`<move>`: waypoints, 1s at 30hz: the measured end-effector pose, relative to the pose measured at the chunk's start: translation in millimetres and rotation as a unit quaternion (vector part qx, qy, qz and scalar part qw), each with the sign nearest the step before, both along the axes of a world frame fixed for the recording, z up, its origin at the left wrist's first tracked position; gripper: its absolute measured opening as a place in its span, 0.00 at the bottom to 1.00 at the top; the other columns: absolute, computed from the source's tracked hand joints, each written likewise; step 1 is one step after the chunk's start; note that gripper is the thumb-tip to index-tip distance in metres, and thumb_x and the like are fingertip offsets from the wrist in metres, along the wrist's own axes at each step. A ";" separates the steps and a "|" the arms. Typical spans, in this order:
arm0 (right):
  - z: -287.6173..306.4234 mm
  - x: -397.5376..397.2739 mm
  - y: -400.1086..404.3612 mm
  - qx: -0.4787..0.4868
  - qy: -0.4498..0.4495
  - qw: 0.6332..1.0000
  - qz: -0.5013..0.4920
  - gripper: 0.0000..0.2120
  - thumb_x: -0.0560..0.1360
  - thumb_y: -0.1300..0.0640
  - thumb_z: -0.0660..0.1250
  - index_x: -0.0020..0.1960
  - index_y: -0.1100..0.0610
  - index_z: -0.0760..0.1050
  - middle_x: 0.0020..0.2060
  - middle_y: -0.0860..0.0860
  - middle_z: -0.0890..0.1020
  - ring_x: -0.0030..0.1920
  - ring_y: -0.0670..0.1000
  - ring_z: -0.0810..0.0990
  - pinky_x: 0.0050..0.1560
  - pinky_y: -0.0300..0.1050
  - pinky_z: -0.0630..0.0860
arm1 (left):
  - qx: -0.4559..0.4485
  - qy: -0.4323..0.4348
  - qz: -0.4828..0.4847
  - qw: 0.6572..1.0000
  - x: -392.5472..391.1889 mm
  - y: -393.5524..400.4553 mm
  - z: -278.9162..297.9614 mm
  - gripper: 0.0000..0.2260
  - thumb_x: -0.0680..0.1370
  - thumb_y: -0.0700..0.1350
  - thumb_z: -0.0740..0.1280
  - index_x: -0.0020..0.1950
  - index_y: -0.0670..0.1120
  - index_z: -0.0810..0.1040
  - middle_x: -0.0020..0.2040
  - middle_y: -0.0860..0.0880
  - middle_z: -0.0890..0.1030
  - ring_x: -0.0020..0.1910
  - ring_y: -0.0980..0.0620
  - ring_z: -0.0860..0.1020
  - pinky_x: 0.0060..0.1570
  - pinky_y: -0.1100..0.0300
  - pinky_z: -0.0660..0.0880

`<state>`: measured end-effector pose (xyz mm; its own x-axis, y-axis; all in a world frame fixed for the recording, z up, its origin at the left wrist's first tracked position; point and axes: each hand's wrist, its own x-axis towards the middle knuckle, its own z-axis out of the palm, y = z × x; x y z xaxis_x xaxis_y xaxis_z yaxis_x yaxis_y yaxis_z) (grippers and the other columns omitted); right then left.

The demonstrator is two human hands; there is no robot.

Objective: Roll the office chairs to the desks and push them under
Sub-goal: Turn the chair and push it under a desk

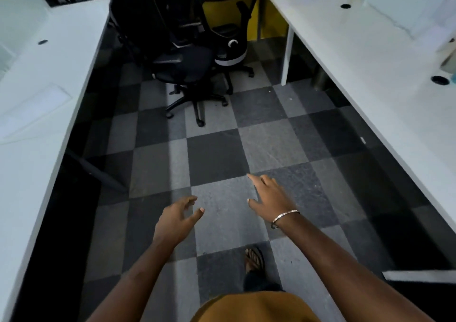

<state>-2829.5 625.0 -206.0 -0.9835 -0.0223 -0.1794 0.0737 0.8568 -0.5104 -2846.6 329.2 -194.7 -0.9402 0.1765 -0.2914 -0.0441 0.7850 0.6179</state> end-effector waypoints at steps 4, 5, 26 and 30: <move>0.9 -93.7 6.3 -0.003 0.013 0.999 0.030 0.33 0.78 0.50 0.68 0.80 0.52 0.63 0.63 0.55 0.74 0.64 0.58 0.72 0.65 0.54 0.71 | -0.004 -0.010 0.021 1.000 -78.9 -1.9 7.6 0.33 0.70 0.75 0.64 0.70 0.60 0.75 0.61 0.56 0.82 0.58 0.57 0.81 0.60 0.47 0.81; 1.4 -110.3 6.4 0.001 0.015 0.999 0.033 0.33 0.77 0.50 0.68 0.80 0.52 0.64 0.63 0.55 0.74 0.63 0.59 0.72 0.64 0.55 0.72 | -0.003 -0.009 0.028 1.000 -92.8 -3.9 7.7 0.33 0.70 0.76 0.63 0.70 0.61 0.75 0.60 0.57 0.83 0.58 0.57 0.82 0.60 0.47 0.81; 15.4 -546.8 -125.5 0.029 -0.041 0.987 0.153 0.29 0.79 0.48 0.67 0.79 0.51 0.66 0.67 0.53 0.75 0.68 0.55 0.71 0.68 0.54 0.71 | 0.061 -0.037 0.101 0.992 -484.7 -124.3 -6.0 0.20 0.79 0.56 0.72 0.70 0.54 0.76 0.54 0.57 0.83 0.52 0.61 0.81 0.51 0.59 0.79; 26.4 -620.4 -154.3 0.023 -0.043 0.987 0.155 0.24 0.80 0.49 0.67 0.75 0.52 0.71 0.65 0.52 0.77 0.67 0.54 0.73 0.65 0.50 0.71 | 0.076 -0.033 0.112 0.990 -564.7 -157.6 3.0 0.19 0.79 0.56 0.73 0.69 0.54 0.77 0.54 0.56 0.85 0.53 0.58 0.83 0.58 0.49 0.81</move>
